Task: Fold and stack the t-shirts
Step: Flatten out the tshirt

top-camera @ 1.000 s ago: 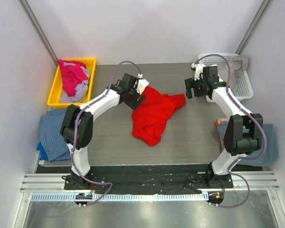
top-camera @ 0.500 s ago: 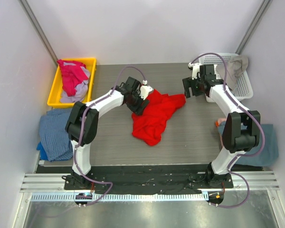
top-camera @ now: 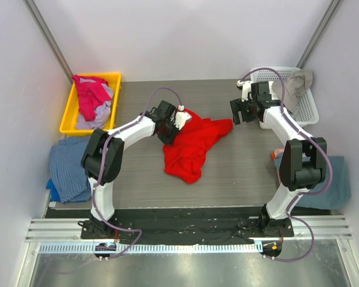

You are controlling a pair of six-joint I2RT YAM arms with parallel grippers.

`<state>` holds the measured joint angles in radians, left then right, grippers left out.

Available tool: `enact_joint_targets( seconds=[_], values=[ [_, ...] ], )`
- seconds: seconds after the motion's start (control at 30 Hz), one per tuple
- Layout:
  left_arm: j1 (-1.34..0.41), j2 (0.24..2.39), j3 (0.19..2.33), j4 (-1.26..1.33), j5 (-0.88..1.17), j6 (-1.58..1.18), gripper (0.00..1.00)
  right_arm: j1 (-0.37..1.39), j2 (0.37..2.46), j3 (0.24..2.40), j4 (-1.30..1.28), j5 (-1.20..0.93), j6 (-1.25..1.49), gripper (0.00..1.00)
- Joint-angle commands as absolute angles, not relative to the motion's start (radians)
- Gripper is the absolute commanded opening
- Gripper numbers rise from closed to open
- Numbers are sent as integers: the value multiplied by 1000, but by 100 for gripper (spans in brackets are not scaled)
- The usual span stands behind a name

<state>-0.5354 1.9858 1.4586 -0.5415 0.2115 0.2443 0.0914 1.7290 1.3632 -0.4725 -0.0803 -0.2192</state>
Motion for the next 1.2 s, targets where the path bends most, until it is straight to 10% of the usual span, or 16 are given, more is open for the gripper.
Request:
enact_joint_targets(
  seconds=[0.0, 0.67, 1.17],
  values=[
    [-534, 1847, 1419, -552, 141, 242, 0, 109, 1749, 1394, -462, -71, -219, 83],
    [-595, 1402, 1486, -853, 52, 348, 0, 201, 1888, 1574, -465, -34, -195, 82],
    [-724, 1333, 1154, -928, -47, 503, 0, 273, 2101, 1949, -512, -219, -137, 83]
  ],
)
